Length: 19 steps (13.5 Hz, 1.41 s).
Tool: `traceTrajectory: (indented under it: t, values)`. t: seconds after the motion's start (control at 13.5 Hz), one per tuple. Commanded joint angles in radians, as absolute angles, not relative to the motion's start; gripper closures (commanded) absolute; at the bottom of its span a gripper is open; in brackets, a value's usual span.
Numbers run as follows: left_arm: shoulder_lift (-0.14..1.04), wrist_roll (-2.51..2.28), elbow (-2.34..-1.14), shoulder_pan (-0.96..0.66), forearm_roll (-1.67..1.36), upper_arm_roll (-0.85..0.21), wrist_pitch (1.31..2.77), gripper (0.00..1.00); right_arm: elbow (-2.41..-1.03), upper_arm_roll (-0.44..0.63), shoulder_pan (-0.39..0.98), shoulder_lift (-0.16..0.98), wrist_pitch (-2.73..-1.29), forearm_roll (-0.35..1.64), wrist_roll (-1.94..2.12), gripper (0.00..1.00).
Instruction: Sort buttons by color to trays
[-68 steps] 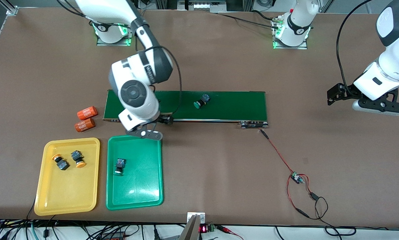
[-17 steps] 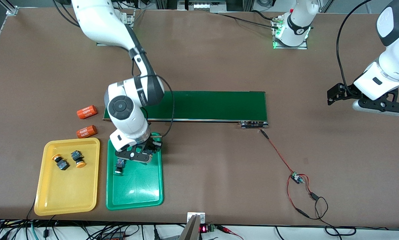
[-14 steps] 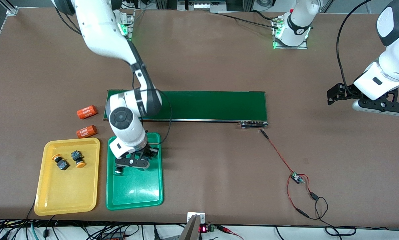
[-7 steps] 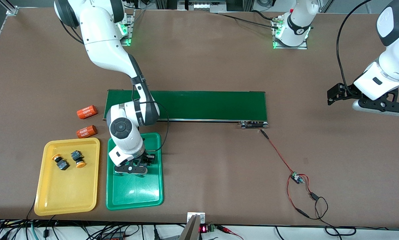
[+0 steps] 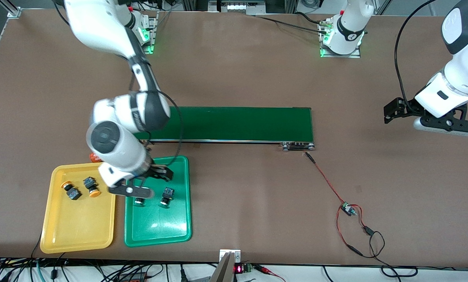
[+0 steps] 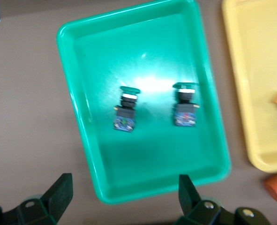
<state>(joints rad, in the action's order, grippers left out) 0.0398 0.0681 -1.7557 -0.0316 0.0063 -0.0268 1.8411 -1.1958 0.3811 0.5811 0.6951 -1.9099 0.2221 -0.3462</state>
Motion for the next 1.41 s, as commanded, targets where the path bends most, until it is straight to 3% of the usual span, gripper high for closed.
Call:
traceTrajectory:
  t: [0.0,0.44,0.59,0.81,1.11,1.26,1.33]
  values:
    - [0.035,0.064,-1.743,-0.034,0.026,-0.029,1.822,0.0,-1.224,0.435,0.568,0.6,-1.807,0.23,-0.244,0.0]
    - [0.035,0.064,-1.743,-0.034,0.026,-0.029,1.822,0.0,-1.221,0.584,0.565,0.5,-1.617,0.232,-0.043,0.0]
    - [0.035,0.064,-1.743,-0.034,0.026,-0.029,1.822,0.0,-1.223,0.562,0.493,0.422,-1.579,0.198,0.029,0.0]
    - [0.035,0.064,-1.743,-0.034,0.026,-0.029,1.822,0.0,-1.239,0.329,0.265,0.324,-1.522,0.111,0.126,0.0]
    - [0.035,0.066,-1.743,-0.034,0.028,-0.029,1.822,0.0,-1.466,0.125,0.079,0.137,-1.525,0.005,0.069,0.0]
    - [0.035,0.066,-1.743,-0.034,0.028,-0.029,1.822,0.0,-1.485,0.005,-0.035,0.109,-1.539,0.002,0.069,0.0]
    - [0.035,0.066,-1.743,-0.034,0.028,-0.029,1.822,0.0,-1.482,0.0,-0.034,0.104,-1.531,0.0,0.054,0.0]
